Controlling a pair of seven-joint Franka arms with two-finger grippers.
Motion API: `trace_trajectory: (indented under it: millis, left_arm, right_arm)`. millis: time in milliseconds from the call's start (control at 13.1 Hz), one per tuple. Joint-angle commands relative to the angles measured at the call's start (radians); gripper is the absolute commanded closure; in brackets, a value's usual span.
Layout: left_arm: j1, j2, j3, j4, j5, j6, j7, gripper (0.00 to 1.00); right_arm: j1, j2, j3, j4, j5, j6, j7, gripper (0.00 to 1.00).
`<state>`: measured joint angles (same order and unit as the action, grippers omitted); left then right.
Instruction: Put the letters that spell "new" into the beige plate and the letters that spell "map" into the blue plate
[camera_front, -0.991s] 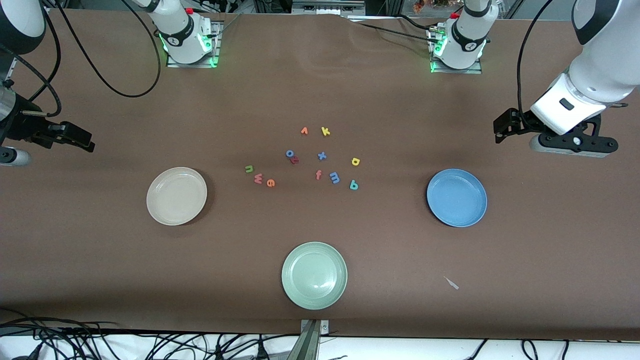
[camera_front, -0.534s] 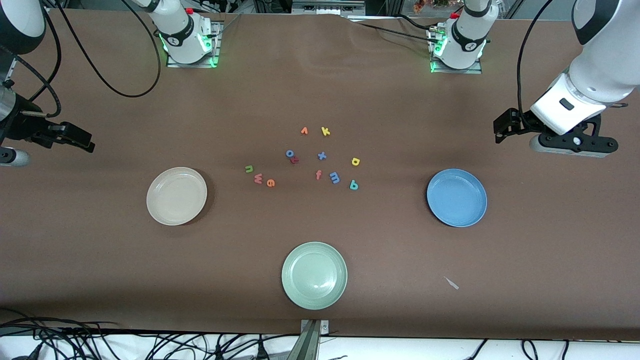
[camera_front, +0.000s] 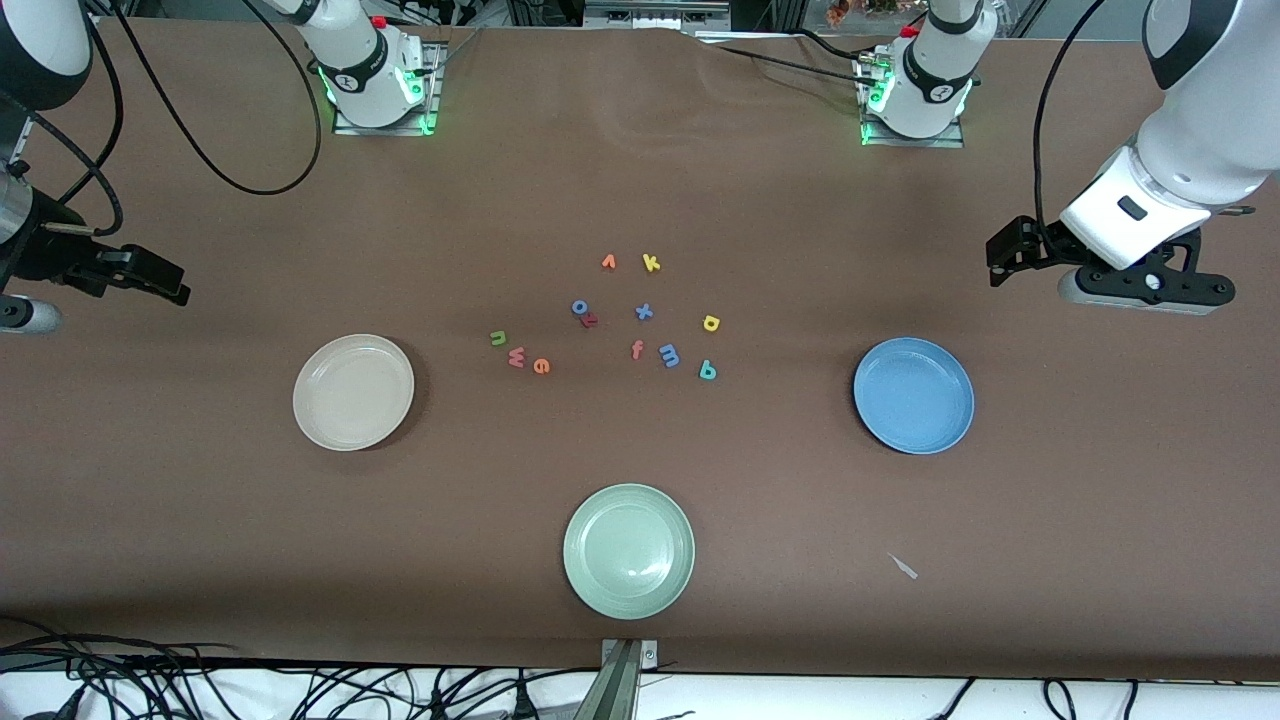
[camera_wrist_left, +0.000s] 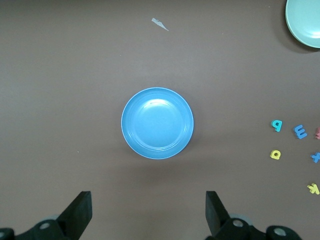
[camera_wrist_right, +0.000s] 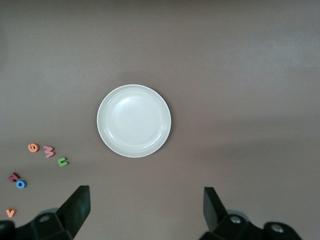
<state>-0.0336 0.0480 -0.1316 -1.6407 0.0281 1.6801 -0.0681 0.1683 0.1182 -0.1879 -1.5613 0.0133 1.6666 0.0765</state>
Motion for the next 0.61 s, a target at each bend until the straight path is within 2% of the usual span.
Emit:
trace_trajectory:
  millis: [0, 152, 534]
  left_arm:
    - [-0.005, 0.012, -0.002, 0.03, -0.025, -0.019, 0.004, 0.0]
    - [-0.005, 0.01, -0.023, 0.03, -0.02, -0.019, 0.004, 0.0]
    - [-0.005, 0.012, -0.025, 0.03, -0.02, -0.016, 0.005, 0.0]
  right_arm:
    - [-0.007, 0.011, 0.005, 0.026, 0.002, -0.019, 0.017, 0.0]
    - [-0.012, 0.011, 0.004, 0.02, 0.001, -0.025, 0.009, 0.0]
    - [-0.032, 0.027, 0.005, 0.026, -0.003, -0.011, 0.017, 0.0]
